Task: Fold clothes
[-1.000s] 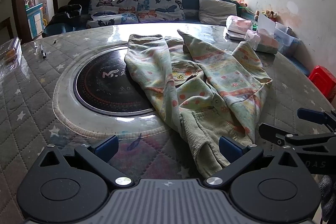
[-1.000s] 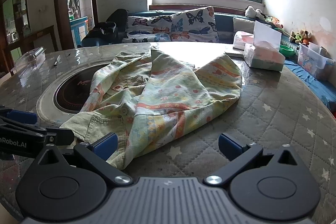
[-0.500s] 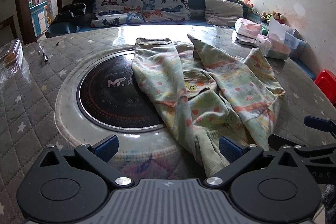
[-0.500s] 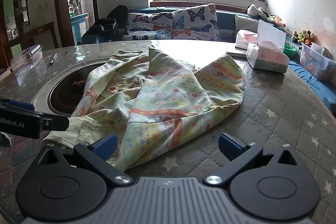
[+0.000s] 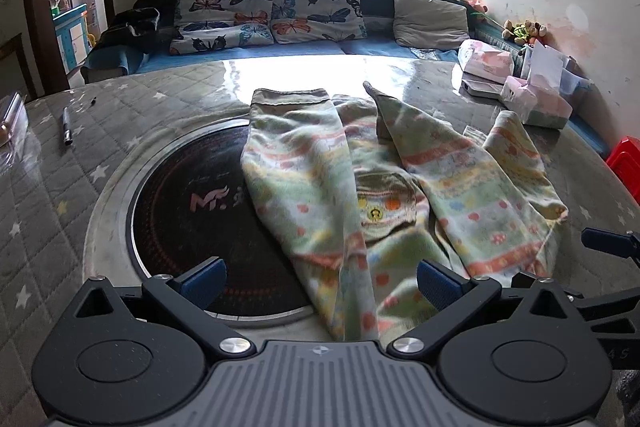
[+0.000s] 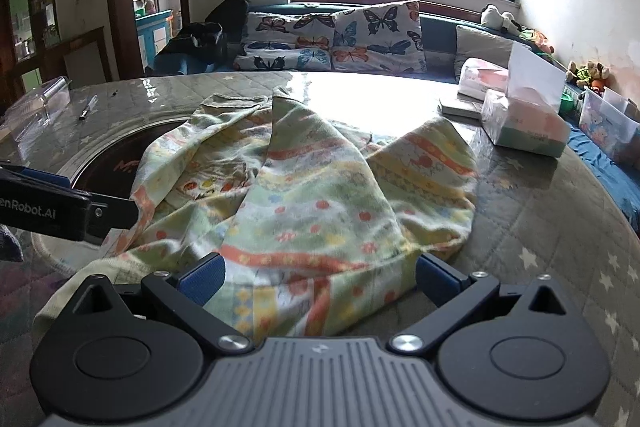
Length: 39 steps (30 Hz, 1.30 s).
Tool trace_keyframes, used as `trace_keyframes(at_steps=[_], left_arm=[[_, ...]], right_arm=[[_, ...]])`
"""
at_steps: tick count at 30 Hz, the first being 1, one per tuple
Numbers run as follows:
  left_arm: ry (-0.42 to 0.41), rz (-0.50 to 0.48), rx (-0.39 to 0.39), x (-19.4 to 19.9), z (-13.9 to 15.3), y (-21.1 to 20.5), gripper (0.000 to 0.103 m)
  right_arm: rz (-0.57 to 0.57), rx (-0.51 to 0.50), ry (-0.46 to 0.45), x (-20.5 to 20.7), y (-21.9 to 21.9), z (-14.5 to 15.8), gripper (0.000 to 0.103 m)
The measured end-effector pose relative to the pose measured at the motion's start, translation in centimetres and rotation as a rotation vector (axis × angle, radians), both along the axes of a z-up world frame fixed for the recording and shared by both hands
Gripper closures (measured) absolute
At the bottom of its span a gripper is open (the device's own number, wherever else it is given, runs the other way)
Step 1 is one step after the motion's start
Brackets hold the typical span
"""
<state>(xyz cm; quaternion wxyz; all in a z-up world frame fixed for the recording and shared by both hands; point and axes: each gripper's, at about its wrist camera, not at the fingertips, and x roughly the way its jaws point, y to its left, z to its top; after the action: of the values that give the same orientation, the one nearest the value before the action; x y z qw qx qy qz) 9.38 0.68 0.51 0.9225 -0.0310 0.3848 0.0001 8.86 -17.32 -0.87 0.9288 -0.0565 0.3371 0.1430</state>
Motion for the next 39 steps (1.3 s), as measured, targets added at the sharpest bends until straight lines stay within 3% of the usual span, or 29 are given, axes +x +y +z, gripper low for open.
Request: trace_keyframes(at_steps=[10,18,20,25,31,35,39], left_arm=[[-0.008,0.007,0.002,3.2,0.0,0.1,0.001],[0.012,-0.023,-0.019,4.5,-1.1,0.6,0.031],[0.02,-0.029,-0.028,4.8,-1.4,0.8,0.043],[0.04,-0.044,-0.041,5.2,-2.0,0.9,0.053],[0.052,-0.048,-0.056,5.5,-2.4,1.1,0.053],[0.054,-0.047,-0.059,5.6,-2.5,1.1,0.053],[0.055,-0.046,-0.06,5.6,-2.6,1.2,0.052]], right_arm=[[0.021,-0.005,0.0,4.9,0.4,0.9,0.009],[0.056,-0.008,-0.024,10.3,1.9,1.9,0.019],[0.074,-0.011,-0.023,11.9,2.7,1.9,0.02],[0.112,-0.032,-0.02,15.2,4.9,1.6,0.023],[0.148,-0.065,-0.006,18.3,7.5,0.5,0.027],[0.138,-0.099,0.003,19.6,8.3,-0.6,0.041],[0.107,-0.071,0.029,20.4,7.4,-1.2,0.068]])
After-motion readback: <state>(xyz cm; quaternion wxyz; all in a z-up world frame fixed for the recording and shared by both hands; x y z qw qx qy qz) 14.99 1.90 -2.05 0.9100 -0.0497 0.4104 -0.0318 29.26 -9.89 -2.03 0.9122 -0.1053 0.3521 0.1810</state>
